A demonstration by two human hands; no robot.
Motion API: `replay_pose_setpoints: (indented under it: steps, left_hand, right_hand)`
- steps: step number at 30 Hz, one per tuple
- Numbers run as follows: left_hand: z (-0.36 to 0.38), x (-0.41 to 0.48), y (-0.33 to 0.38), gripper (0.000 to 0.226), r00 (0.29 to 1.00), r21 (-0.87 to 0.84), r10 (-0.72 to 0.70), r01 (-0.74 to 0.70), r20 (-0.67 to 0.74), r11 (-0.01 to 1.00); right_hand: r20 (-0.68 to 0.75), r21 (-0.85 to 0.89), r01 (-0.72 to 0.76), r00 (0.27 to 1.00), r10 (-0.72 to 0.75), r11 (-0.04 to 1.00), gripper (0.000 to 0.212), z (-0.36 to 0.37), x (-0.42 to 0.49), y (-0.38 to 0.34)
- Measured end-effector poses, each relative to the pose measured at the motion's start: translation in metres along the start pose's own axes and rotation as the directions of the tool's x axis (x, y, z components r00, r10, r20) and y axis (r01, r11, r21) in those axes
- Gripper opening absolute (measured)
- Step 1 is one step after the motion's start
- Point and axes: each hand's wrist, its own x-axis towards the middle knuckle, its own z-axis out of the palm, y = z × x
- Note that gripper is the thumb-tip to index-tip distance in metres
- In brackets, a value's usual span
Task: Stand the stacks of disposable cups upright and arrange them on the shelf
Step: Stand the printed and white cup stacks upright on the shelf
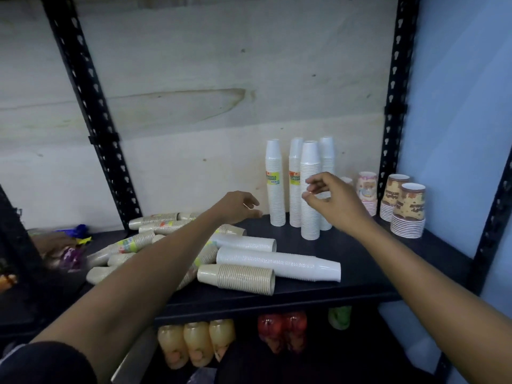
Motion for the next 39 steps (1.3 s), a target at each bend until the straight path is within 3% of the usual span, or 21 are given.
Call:
replay_pose_setpoints:
  steps: [6, 14, 23, 28, 39]
  left_hand:
    - [-0.011, -0.045, -0.015, 0.050, 0.996, 0.027, -0.039, 0.037, 0.085, 0.999]
    - [-0.012, -0.078, -0.019, 0.053, 0.989, 0.174, -0.060, 0.036, 0.134, 0.984]
    - [-0.009, -0.076, -0.038, 0.052, 0.991, 0.250, -0.091, 0.064, 0.098, 0.966]
    - [-0.010, -0.068, -0.042, 0.048, 0.975, 0.370, -0.110, 0.033, 0.191, 0.929]
    - [-0.019, -0.058, -0.034, 0.046, 0.960, 0.435, -0.072, -0.056, 0.272, 0.899]
  right_hand:
    - [0.356, -0.104, 0.005, 0.934, 0.032, 0.995, 0.055, 0.019, -0.042, -0.008]
    - [0.567, -0.264, 0.089, 0.820, 0.079, 0.960, 0.068, 0.017, -0.071, -0.020]
    - [0.620, -0.420, 0.063, 0.748, 0.236, 0.905, 0.087, 0.000, -0.086, 0.013]
    - [0.618, -0.412, 0.044, 0.747, 0.244, 0.910, 0.074, -0.005, -0.091, 0.026]
    - [0.560, -0.317, -0.058, 0.794, 0.237, 0.947, 0.059, -0.005, -0.091, 0.028]
